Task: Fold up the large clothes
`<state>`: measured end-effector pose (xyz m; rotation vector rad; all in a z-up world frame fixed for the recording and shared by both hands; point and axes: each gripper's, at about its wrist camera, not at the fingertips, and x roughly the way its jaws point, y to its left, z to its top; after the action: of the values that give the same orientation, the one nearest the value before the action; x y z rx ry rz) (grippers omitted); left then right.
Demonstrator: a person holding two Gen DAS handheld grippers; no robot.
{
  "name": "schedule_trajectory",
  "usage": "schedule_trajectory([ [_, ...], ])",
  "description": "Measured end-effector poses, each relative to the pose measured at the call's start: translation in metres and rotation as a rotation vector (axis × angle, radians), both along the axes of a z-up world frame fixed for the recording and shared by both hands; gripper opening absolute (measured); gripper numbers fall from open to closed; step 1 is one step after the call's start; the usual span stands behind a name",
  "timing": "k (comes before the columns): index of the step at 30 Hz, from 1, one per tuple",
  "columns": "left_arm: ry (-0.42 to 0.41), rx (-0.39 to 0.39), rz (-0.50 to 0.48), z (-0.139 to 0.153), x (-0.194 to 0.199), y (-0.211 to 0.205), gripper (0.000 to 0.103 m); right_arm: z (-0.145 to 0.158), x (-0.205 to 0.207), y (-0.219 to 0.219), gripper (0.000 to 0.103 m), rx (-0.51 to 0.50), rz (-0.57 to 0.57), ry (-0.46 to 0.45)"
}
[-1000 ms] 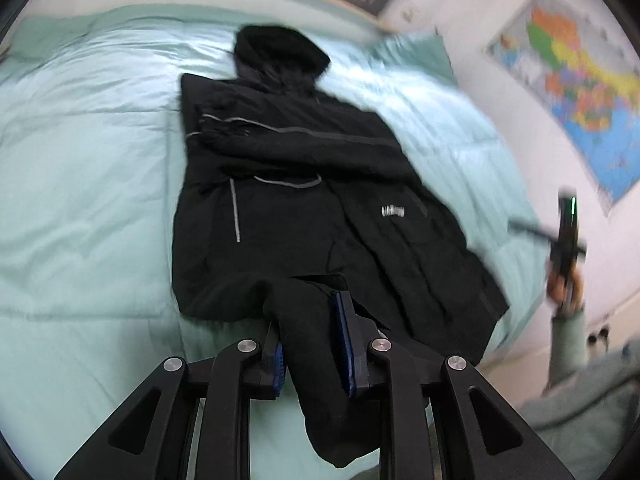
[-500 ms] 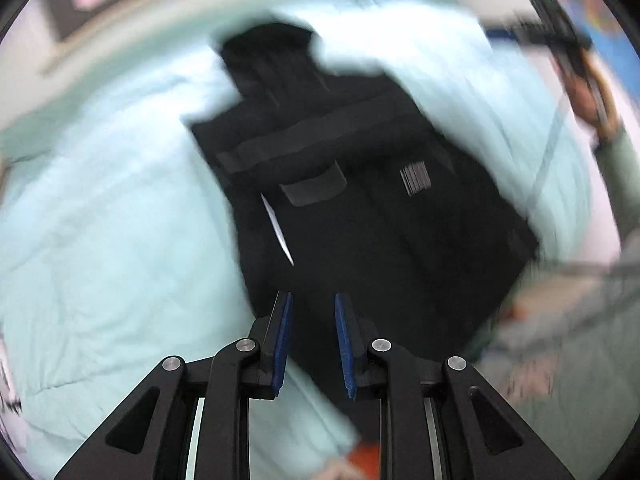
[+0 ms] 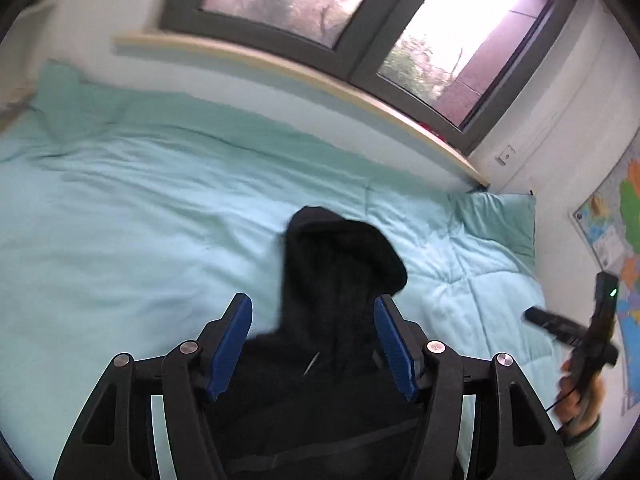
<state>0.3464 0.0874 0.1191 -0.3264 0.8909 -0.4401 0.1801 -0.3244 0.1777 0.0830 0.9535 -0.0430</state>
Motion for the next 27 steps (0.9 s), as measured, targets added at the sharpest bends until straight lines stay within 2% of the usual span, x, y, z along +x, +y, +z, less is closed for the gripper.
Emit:
schedule_trajectory([
  [2, 0.018, 0.039, -0.004, -0.027, 0.041, -0.03, 0.065, -0.034, 0.037, -0.005, 0.07, -0.019, 0.002, 0.027],
  [5, 0.057, 0.111, -0.025, -0.079, 0.096, -0.071, 0.065, -0.082, 0.084, -0.015, 0.07, 0.006, -0.002, 0.073],
  [7, 0.088, 0.164, -0.04, -0.11, 0.117, -0.087, 0.065, -0.12, 0.117, -0.021, 0.07, 0.038, -0.023, 0.116],
  [9, 0.117, 0.259, -0.033, -0.142, 0.142, -0.106, 0.065, -0.146, 0.14, -0.026, 0.07, 0.076, -0.046, 0.143],
  [11, 0.149, 0.299, -0.028, -0.165, 0.166, -0.118, 0.065, -0.169, 0.159, -0.03, 0.07, 0.111, -0.065, 0.176],
  [13, 0.177, 0.307, -0.02, -0.182, 0.184, -0.124, 0.064, -0.187, 0.173, -0.03, 0.07, 0.144, -0.077, 0.208],
  [14, 0.181, 0.308, -0.013, -0.187, 0.189, -0.127, 0.058, -0.201, 0.182, -0.031, 0.067, 0.185, -0.078, 0.23],
  [15, 0.166, 0.313, -0.015, -0.189, 0.195, -0.127, 0.027, -0.208, 0.188, -0.029, 0.056, 0.195, -0.077, 0.244],
  [16, 0.167, 0.308, -0.022, -0.188, 0.198, -0.129, 0.009, -0.213, 0.193, -0.028, 0.027, 0.132, -0.101, 0.263],
  [17, 0.168, 0.247, -0.017, -0.182, 0.199, -0.119, 0.009, -0.21, 0.193, -0.031, 0.007, 0.091, -0.131, 0.253],
  [18, 0.136, 0.149, -0.01, -0.17, 0.193, -0.105, 0.009, -0.201, 0.186, -0.04, 0.007, 0.164, -0.142, 0.201],
  [20, 0.102, 0.052, 0.001, -0.159, 0.183, -0.085, 0.009, -0.181, 0.164, -0.059, 0.006, 0.302, -0.153, 0.089],
  [21, 0.099, -0.016, 0.002, -0.158, 0.173, -0.069, 0.01, -0.177, 0.155, -0.063, 0.006, 0.323, -0.157, 0.063],
  [22, 0.115, -0.048, -0.003, -0.165, 0.172, -0.063, 0.012, -0.179, 0.147, -0.062, 0.006, 0.323, -0.155, 0.052],
  [23, 0.145, -0.053, -0.012, -0.176, 0.171, -0.059, 0.012, -0.188, 0.144, -0.058, 0.006, 0.305, -0.144, 0.066],
  [26, 0.341, 0.057, -0.007, -0.248, 0.184, -0.06, 0.012, -0.24, 0.15, -0.044, 0.007, 0.274, -0.129, 0.198],
  [27, 0.379, 0.05, -0.017, -0.271, 0.185, -0.06, 0.013, -0.256, 0.153, -0.041, 0.007, 0.281, -0.124, 0.242],
])
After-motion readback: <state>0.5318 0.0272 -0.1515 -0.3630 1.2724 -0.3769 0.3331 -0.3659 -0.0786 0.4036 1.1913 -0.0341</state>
